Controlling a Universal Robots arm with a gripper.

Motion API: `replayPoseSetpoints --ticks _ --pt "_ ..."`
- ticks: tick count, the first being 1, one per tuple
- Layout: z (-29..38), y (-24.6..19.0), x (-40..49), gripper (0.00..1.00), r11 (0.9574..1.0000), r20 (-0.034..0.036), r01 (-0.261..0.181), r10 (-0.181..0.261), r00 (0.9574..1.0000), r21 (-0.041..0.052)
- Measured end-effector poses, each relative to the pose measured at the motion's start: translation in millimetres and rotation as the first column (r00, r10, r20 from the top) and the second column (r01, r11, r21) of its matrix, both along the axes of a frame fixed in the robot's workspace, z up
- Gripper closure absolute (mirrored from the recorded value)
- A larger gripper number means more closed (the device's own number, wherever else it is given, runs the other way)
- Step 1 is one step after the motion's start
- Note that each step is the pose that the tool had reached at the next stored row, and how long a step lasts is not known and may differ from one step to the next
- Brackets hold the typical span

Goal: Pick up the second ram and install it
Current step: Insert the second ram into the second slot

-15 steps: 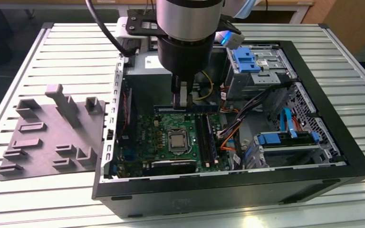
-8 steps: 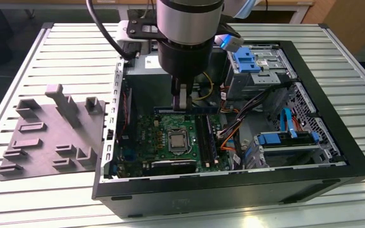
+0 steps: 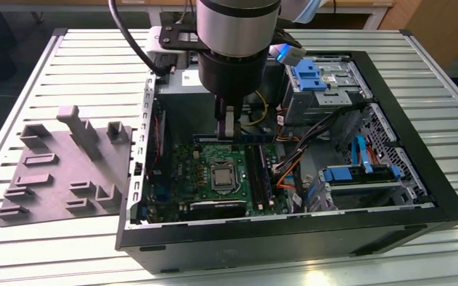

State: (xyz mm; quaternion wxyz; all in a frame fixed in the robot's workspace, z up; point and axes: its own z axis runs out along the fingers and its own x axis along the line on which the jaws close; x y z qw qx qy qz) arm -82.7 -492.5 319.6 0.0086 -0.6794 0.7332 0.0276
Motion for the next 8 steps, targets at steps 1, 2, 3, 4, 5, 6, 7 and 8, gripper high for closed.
replayPoseSetpoints --ticks 1,2,3,4,5,6,7,8 --pt "0.0 0.0 0.0 0.88 1.0000 0.0000 0.000 0.000 1.0000 0.0000" --pt "0.0 0.0 0.0 0.88 1.0000 0.0000 0.000 0.000 1.0000 0.0000" --pt "0.0 0.0 0.0 0.88 1.0000 0.0000 0.000 0.000 1.0000 0.0000" --pt "0.0 0.0 0.0 0.88 1.0000 -0.0001 0.000 0.000 1.0000 0.0000" --pt "0.0 0.0 0.0 0.88 1.0000 0.0000 0.000 0.000 1.0000 0.0000" --pt "0.0 0.0 0.0 0.88 1.0000 0.0000 0.000 0.000 1.0000 -0.0001" --pt "0.0 0.0 0.0 0.88 1.0000 -0.0001 0.001 -0.001 1.0000 -0.0001" --pt "-0.1 0.0 0.0 0.88 1.0000 0.0000 0.004 -0.004 1.0000 0.0000"
